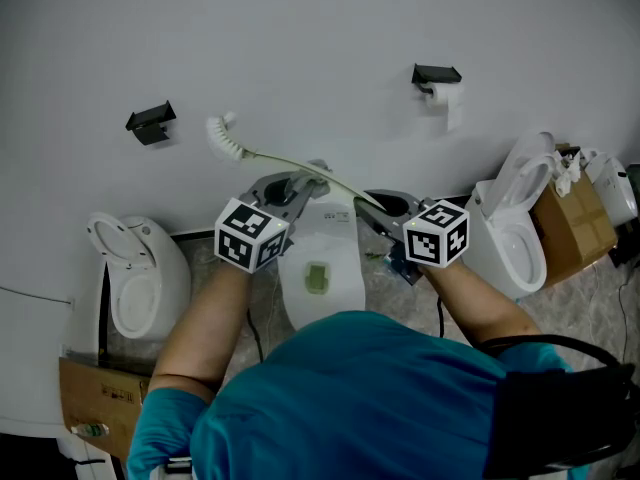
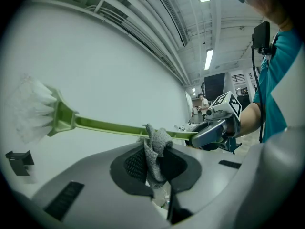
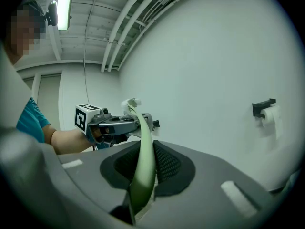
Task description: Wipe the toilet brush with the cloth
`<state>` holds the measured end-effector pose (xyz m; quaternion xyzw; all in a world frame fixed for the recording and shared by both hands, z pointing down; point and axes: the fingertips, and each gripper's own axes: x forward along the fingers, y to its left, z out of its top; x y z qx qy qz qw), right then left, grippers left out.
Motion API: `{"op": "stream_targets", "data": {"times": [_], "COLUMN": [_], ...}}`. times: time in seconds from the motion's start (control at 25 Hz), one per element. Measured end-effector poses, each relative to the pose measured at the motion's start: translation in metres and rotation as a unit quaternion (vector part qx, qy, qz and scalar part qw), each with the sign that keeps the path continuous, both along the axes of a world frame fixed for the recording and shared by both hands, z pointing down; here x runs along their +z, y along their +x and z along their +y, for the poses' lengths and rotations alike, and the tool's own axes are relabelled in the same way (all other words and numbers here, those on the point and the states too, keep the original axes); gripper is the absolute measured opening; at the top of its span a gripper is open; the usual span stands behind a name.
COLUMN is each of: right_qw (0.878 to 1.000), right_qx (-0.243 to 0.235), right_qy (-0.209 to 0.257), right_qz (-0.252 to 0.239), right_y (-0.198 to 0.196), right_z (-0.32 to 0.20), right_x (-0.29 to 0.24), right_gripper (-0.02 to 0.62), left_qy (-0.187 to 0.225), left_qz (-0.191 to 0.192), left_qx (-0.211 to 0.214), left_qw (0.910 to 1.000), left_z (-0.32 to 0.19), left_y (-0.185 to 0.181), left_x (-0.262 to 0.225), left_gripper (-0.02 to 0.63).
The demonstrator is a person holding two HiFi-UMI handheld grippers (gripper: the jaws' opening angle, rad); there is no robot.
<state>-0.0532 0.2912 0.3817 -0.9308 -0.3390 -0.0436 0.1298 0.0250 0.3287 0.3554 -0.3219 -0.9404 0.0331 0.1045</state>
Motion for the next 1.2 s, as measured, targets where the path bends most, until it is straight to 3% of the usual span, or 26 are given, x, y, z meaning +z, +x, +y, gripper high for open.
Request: {"op": "stream_targets", "data": {"times": [1.2], "right_qw": [1.0], "right_qx": [-0.001], "right_qy": [-0.003], "right_qz": [-0.012], "right_y": [-0.014], "right_z": [-0.008], "right_x": [0.0], "right_gripper": [0.06], "left_qy": [-0.024], "left_qz": [-0.034], "left_qx": [-0.042], "left_qw": [0.9982], "left_z": [0.013], "left_y": [0.04], "left_x": [-0.023], "left_gripper": [0.037]}}
